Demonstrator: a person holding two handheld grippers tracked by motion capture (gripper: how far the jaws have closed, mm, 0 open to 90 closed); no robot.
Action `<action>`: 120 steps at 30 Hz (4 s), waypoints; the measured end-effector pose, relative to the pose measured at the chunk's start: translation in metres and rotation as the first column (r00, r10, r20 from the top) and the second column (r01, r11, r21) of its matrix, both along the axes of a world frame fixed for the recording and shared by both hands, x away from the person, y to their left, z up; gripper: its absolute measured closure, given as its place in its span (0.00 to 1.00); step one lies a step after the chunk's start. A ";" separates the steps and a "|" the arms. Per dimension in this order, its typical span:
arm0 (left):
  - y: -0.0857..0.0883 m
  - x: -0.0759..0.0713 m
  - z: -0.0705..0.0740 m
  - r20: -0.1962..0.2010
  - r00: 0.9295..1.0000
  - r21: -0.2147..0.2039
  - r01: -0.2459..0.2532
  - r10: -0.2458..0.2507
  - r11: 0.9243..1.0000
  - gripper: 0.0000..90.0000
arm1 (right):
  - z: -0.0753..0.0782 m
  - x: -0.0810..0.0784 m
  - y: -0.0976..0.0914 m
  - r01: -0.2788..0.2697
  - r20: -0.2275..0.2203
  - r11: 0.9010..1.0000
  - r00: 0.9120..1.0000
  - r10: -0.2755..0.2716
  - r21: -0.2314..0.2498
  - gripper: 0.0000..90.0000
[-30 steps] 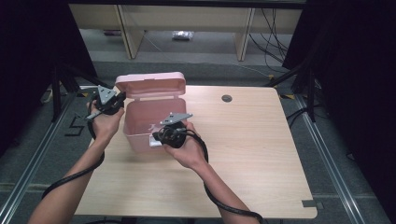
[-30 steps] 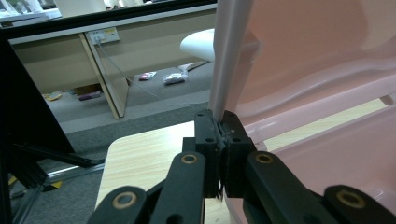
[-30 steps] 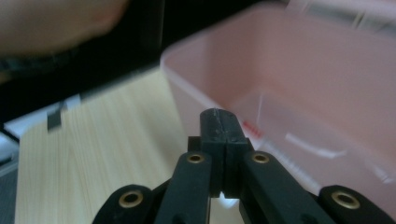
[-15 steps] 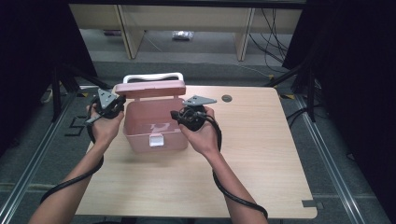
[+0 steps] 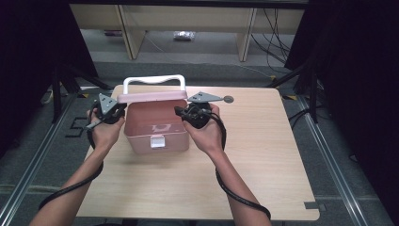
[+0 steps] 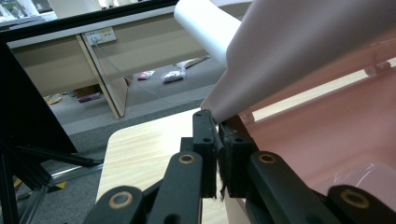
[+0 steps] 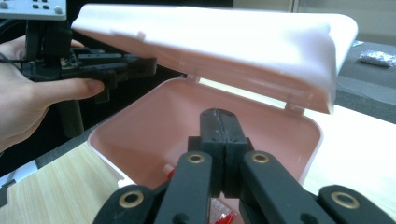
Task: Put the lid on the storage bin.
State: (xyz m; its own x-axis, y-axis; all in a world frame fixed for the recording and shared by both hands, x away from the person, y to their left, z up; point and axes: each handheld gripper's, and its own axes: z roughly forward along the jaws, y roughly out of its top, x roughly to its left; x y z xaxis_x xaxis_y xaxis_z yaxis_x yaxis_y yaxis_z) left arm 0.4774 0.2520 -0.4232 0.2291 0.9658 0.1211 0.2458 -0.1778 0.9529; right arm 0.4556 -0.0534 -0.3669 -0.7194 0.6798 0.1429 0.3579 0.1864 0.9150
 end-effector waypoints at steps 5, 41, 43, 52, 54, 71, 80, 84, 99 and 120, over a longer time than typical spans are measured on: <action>0.000 -0.002 -0.002 -0.005 1.000 0.005 0.004 -0.004 1.000 0.95 | 0.000 0.001 -0.001 0.012 0.006 1.000 1.000 -0.012 0.002 1.00; 0.024 -0.098 0.007 -0.032 0.988 -0.006 0.152 -0.152 0.988 0.63 | -0.009 -0.007 -0.007 0.001 -0.022 0.998 1.000 -0.003 -0.062 1.00; 0.024 -0.102 0.006 -0.027 0.987 -0.008 0.158 -0.159 0.987 0.62 | -0.011 -0.008 -0.009 -0.010 -0.025 0.997 1.000 0.008 -0.073 1.00; 0.024 -0.112 0.003 -0.014 0.986 -0.008 0.168 -0.168 0.986 0.61 | -0.017 -0.013 -0.011 -0.009 -0.066 0.995 0.998 0.003 -0.095 1.00; 0.023 -0.113 0.002 -0.007 0.986 -0.012 0.169 -0.169 0.986 0.61 | -0.020 -0.012 -0.011 -0.022 -0.053 0.995 0.998 0.017 -0.099 1.00; 0.020 -0.117 -0.001 -0.019 0.986 -0.014 0.166 -0.166 0.986 0.61 | -0.030 -0.022 -0.011 -0.063 -0.107 0.977 0.993 0.042 -0.204 1.00; 0.019 -0.119 -0.005 -0.023 0.986 -0.023 0.166 -0.167 0.986 0.60 | -0.031 -0.025 -0.013 -0.060 -0.133 0.972 0.991 0.030 -0.227 1.00; 0.020 -0.120 -0.008 -0.016 0.987 -0.032 0.161 -0.161 0.986 0.60 | -0.032 -0.027 -0.014 -0.067 -0.127 0.969 0.991 0.038 -0.238 1.00; 0.028 -0.127 -0.019 0.039 0.988 -0.078 0.150 -0.147 0.986 0.55 | -0.035 -0.028 -0.051 -0.009 -0.089 0.964 0.996 -0.016 -0.267 0.98; 0.051 -0.129 -0.061 0.024 0.998 -0.102 0.068 -0.066 0.993 0.50 | -0.064 -0.031 -0.153 0.180 -0.043 0.934 0.978 -0.202 -0.308 0.94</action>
